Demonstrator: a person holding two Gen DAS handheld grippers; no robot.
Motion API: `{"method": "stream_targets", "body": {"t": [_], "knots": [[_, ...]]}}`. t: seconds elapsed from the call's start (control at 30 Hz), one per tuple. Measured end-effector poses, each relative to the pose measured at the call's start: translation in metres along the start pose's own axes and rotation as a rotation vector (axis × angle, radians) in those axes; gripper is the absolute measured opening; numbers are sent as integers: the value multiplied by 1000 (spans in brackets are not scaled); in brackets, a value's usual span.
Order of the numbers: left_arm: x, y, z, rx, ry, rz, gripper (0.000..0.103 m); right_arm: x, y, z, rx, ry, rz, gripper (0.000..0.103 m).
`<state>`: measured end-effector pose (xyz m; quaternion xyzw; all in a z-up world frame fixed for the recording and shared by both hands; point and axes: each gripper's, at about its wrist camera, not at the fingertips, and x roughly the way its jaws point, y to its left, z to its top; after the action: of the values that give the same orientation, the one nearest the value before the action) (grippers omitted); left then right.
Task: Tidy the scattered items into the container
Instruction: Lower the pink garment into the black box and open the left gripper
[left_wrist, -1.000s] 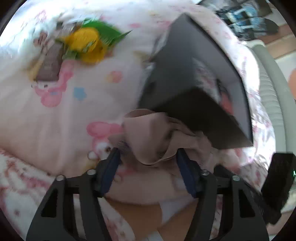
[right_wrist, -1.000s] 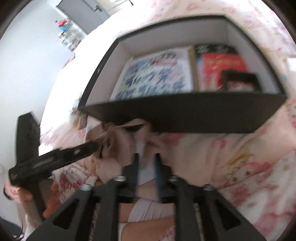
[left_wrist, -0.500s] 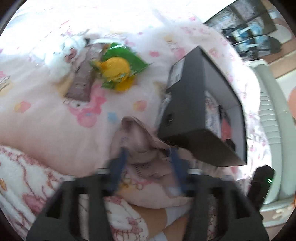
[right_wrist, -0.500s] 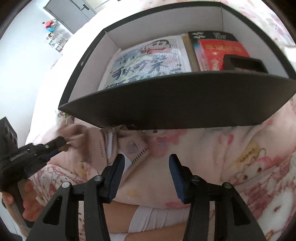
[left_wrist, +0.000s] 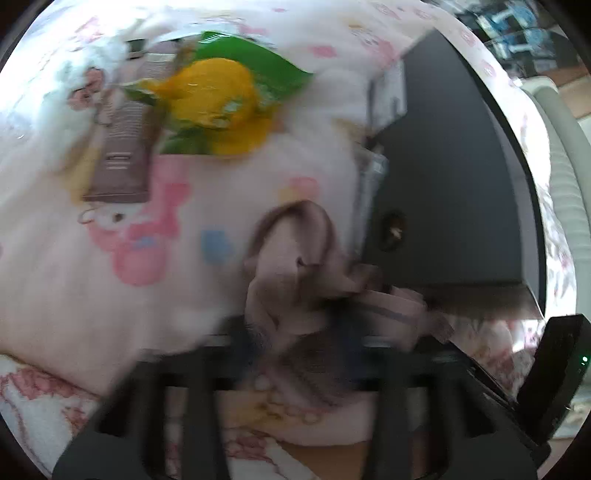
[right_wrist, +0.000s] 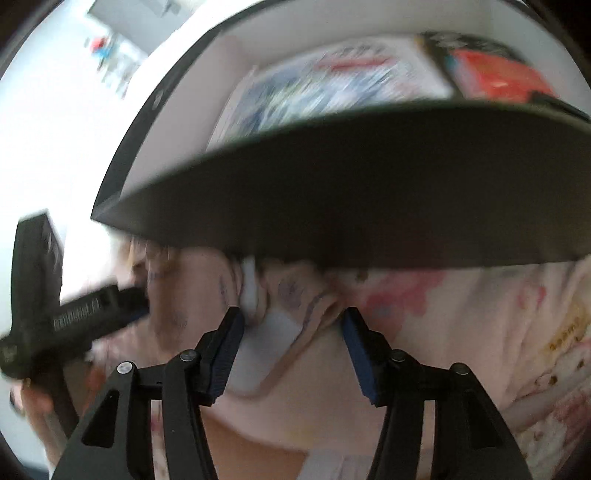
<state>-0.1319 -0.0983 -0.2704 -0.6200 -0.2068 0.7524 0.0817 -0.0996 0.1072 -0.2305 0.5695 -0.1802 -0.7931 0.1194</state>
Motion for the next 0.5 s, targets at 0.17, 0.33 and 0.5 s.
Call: {"method": "stream_targets", "body": {"t": [0.17,0.33,0.5], "knots": [[-18,-13,-17,56,-38,-37,6,-1,13,-6,-35,-15,36,6],[-63,-41,-33,129,-133,-89,6,-39,29,-10,-95,-99,58,4],[-101,-80,-26,210,-192,-105,6,-73,43,-9,-123,-162,131,4]]}}
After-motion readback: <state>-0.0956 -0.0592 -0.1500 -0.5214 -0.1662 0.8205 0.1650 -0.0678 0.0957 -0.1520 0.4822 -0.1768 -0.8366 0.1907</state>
